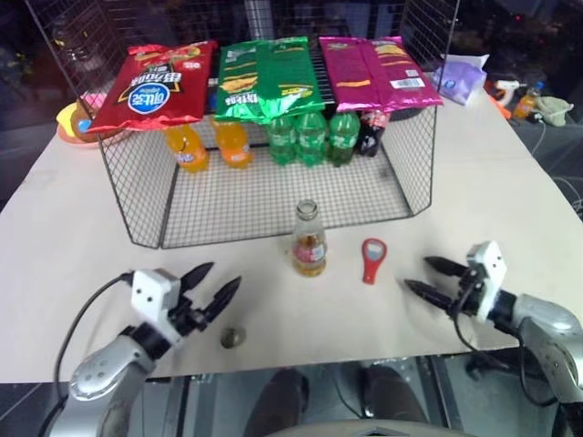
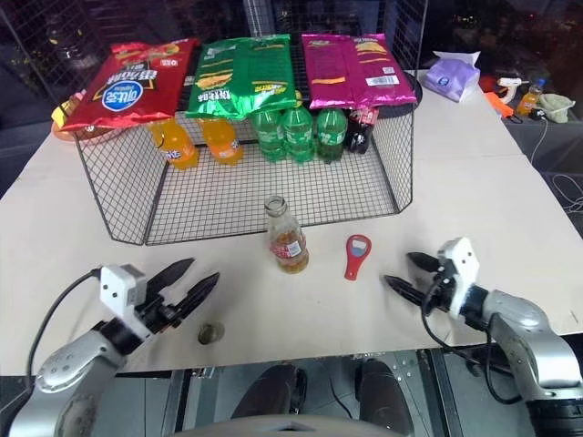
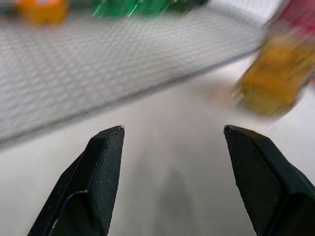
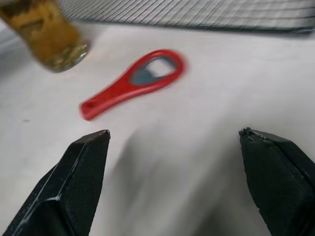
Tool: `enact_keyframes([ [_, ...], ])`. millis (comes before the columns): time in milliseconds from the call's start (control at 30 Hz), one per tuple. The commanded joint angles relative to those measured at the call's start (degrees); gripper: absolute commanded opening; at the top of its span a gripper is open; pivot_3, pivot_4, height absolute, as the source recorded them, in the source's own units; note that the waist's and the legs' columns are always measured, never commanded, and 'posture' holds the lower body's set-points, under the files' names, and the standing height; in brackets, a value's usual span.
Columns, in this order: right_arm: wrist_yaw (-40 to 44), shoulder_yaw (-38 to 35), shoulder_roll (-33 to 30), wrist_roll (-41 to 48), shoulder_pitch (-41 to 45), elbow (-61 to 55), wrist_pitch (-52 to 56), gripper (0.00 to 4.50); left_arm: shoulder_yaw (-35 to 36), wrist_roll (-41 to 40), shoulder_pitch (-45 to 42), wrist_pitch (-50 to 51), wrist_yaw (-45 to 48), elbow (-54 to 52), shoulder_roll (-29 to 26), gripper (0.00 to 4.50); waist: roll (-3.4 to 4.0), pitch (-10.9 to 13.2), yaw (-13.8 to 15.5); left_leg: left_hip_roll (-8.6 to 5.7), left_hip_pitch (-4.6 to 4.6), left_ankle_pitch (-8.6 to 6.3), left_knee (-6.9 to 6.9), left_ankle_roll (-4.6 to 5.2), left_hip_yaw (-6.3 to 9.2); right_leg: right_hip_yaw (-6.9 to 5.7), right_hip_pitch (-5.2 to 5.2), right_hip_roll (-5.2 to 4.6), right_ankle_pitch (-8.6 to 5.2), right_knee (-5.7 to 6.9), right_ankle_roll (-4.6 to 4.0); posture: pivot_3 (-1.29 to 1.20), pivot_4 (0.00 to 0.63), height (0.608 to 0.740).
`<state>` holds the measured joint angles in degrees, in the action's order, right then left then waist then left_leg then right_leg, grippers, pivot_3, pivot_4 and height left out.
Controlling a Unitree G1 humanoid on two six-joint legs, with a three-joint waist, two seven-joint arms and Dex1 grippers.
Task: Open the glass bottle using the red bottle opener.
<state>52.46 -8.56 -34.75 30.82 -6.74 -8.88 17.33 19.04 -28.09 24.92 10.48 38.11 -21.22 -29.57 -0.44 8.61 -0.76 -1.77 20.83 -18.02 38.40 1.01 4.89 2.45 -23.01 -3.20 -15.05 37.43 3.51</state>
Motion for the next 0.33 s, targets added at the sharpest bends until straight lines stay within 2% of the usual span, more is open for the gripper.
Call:
enact_keyframes([
  [33,6.64,-2.31,-1.74,-0.65,-0.69,4.06,-6.69,4.24,2.50,1.85,0.43,-4.43,2.95,1.79,-1.67,3.31,-0.01,0.01,0.03,0.00,0.00,0.00,0.00,0.00,0.00,0.00,0.00,-0.01,0.00,0.00,0.00,0.00,0.150,0.740],
  [333,15.30,-5.72,-2.21,0.11,-0.34,12.97,-15.31,4.24,4.21,1.85,-0.63,-8.93,10.45,10.37,-4.56,3.31,0.00,0.02,0.11,0.01,-0.07,-0.01,0.00,0.00,0.02,-0.04,0.07,-0.32,0.00,0.01,-0.01,0.00,0.150,0.740],
])
